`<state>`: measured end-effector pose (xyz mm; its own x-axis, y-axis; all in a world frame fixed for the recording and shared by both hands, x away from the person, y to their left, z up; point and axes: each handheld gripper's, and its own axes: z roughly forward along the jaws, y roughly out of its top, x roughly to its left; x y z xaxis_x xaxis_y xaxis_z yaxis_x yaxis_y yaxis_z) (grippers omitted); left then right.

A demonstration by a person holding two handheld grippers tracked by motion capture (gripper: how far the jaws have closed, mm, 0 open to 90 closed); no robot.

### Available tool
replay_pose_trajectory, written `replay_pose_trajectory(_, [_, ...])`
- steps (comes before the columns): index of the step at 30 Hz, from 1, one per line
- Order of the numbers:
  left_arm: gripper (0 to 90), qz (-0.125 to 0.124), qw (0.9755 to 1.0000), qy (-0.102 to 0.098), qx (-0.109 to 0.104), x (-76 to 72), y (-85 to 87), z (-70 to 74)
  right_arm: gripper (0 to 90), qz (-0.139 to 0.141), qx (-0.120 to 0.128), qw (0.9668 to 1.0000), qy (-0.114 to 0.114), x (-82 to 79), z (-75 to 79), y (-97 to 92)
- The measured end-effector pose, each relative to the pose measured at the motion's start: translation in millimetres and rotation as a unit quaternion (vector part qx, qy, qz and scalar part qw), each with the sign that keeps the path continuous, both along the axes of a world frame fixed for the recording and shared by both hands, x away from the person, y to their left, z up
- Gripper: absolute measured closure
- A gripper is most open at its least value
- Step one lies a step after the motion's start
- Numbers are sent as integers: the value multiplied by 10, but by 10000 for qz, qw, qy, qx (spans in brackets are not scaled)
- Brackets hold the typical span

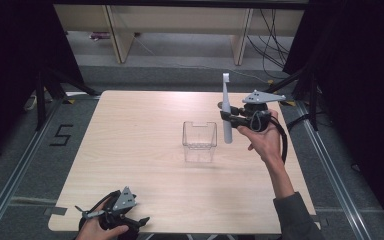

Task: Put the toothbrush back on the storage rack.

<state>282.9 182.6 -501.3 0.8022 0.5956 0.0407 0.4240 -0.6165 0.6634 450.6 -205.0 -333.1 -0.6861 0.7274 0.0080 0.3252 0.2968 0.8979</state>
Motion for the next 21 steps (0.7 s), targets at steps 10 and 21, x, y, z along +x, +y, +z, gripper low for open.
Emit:
replay_pose_trajectory(10, [151,-28,10000,17,8,-5,-4,-1,668,251,11,9997,63,45,34,306])
replay_pose_trajectory(21, [151,-76,10000,47,30,-1,1,9,669,448,-102,9988,171,185,-71,554])
